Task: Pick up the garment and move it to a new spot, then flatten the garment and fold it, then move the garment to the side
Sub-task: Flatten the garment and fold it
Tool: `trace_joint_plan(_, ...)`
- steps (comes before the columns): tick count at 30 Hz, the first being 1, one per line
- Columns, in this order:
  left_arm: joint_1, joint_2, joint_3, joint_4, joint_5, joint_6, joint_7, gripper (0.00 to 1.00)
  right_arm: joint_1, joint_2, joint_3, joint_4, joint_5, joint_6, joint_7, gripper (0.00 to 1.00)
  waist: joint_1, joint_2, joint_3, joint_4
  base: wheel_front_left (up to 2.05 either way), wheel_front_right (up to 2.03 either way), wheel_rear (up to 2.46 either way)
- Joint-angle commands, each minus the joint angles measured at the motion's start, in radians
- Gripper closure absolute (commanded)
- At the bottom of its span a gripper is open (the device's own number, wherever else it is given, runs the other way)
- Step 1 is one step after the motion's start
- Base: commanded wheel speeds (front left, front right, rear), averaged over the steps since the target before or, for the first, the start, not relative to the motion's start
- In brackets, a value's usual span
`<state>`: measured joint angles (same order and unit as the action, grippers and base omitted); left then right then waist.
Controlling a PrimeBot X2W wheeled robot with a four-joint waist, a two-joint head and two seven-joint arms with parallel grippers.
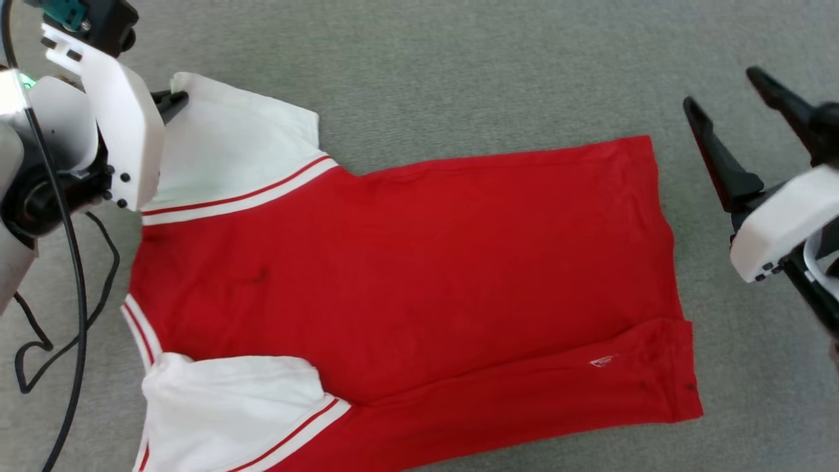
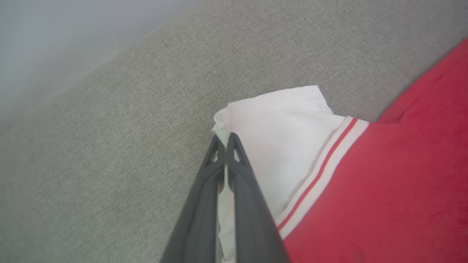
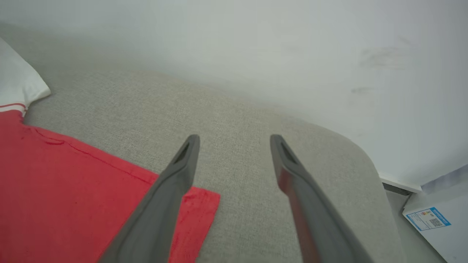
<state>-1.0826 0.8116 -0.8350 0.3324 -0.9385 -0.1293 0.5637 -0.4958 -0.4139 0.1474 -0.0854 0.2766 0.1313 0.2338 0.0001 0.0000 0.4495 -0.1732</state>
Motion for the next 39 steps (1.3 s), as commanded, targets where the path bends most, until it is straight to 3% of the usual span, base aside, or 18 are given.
trace_joint_plan(1, 0.018, 0.003, -0.006, -0.022, 0.006, 0.0, -0.023, 1.0, -0.038, -0.044, 0.038, 0.026, 0.047, -0.001, 0.103, 0.0, -0.0001, 0.0, -0.014, 0.027, 0.0, 0.0, 0.0)
trace_joint_plan(8, 0.035, 0.001, -0.023, -0.089, 0.013, 0.0, -0.075, 1.0, -0.146, -0.179, 0.184, 0.107, 0.211, -0.001, 0.495, 0.0, -0.0001, 0.0, -0.011, 0.07, 0.0, 0.0, 0.0)
trace_joint_plan(13, 0.016, -0.006, -0.033, -0.118, 0.03, 0.0, -0.095, 1.0, -0.214, -0.208, 0.25, 0.161, 0.266, -0.001, 0.633, 0.0, -0.0001, 0.0, 0.008, 0.097, 0.0, 0.0, 0.0)
trace_joint_plan(20, -0.013, -0.015, -0.044, -0.146, 0.044, 0.0, -0.112, 1.0, -0.291, -0.185, 0.313, 0.296, 0.252, -0.001, 0.667, 0.0, -0.0001, 0.0, 0.042, 0.124, 0.0, 0.0, 0.0)
trace_joint_plan(31, -0.032, -0.017, -0.064, -0.152, 0.038, 0.0, -0.14, 1.0, -0.265, -0.158, 0.48, 0.461, 0.3, 0.001, 0.661, 0.0, -0.0001, 0.0, 0.063, 0.141, 0.0, 0.0, 0.0)
trace_joint_plan(32, -0.032, -0.015, -0.067, -0.15, 0.036, 0.0, -0.142, 1.0, -0.267, -0.161, 0.489, 0.47, 0.302, 0.001, 0.649, 0.57, -0.0001, 0.0, 0.061, 0.14, 0.0, 0.0, 0.0)
trace_joint_plan(33, -0.032, -0.013, -0.069, -0.147, 0.035, 0.0, -0.145, 1.0, -0.272, -0.16, 0.492, 0.476, 0.308, 0.001, 0.633, 0.67, -0.0001, 0.0, 0.059, 0.139, 0.0, 0.0, 0.0)
trace_joint_plan(34, -0.032, -0.011, -0.071, -0.145, 0.033, 0.0, -0.149, 1.0, -0.279, -0.159, 0.492, 0.483, 0.311, 0.001, 0.615, 1.0, -0.0001, 0.0, 0.055, 0.138, 0.0, 0.0, 0.0)
trace_joint_plan(39, -0.014, 0.003, -0.081, -0.132, 0.023, 0.0, -0.174, 1.0, -0.32, -0.17, 0.462, 0.5, 0.322, -0.001, 0.483, 1.0, -0.0001, 0.0, 0.011, 0.13, 0.0, 0.0, 0.0)
